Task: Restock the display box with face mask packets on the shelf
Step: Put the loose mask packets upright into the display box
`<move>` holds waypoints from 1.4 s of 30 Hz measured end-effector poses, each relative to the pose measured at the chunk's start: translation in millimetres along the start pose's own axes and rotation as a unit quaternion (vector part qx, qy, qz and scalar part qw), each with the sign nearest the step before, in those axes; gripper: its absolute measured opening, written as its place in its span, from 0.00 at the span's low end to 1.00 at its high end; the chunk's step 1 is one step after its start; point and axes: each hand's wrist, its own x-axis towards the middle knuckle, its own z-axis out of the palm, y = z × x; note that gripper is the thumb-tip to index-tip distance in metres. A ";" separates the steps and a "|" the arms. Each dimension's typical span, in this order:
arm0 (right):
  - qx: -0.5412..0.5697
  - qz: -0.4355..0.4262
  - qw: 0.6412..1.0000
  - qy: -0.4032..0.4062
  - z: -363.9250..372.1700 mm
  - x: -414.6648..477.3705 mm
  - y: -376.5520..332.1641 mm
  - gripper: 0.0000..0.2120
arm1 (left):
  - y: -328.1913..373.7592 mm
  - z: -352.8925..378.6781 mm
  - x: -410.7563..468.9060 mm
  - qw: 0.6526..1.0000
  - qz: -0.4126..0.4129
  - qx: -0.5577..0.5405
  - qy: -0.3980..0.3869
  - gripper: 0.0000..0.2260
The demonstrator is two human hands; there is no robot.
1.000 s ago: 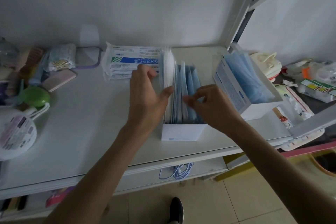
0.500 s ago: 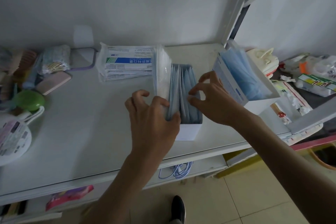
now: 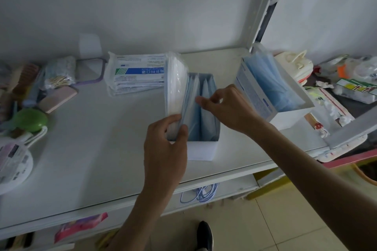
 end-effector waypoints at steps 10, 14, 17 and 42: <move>0.016 0.009 0.999 -0.041 8.9 14.9 -2.2 0.26 | 0.9 -1.6 9.9 0.994 -0.089 -0.068 0.011 0.11; 0.054 -0.001 0.997 -0.053 0.7 13.7 -2.2 0.20 | -1.6 -2.9 10.1 0.996 -0.074 -0.054 0.023 0.11; 0.056 -0.013 0.996 -0.064 -7.3 11.5 0.5 0.12 | -2.5 -2.8 8.5 0.997 -0.061 -0.048 0.029 0.11; -0.164 -0.076 0.976 -0.124 -20.5 25.8 -37.2 0.12 | 0.8 -5.9 7.4 0.998 -0.067 -0.016 0.013 0.12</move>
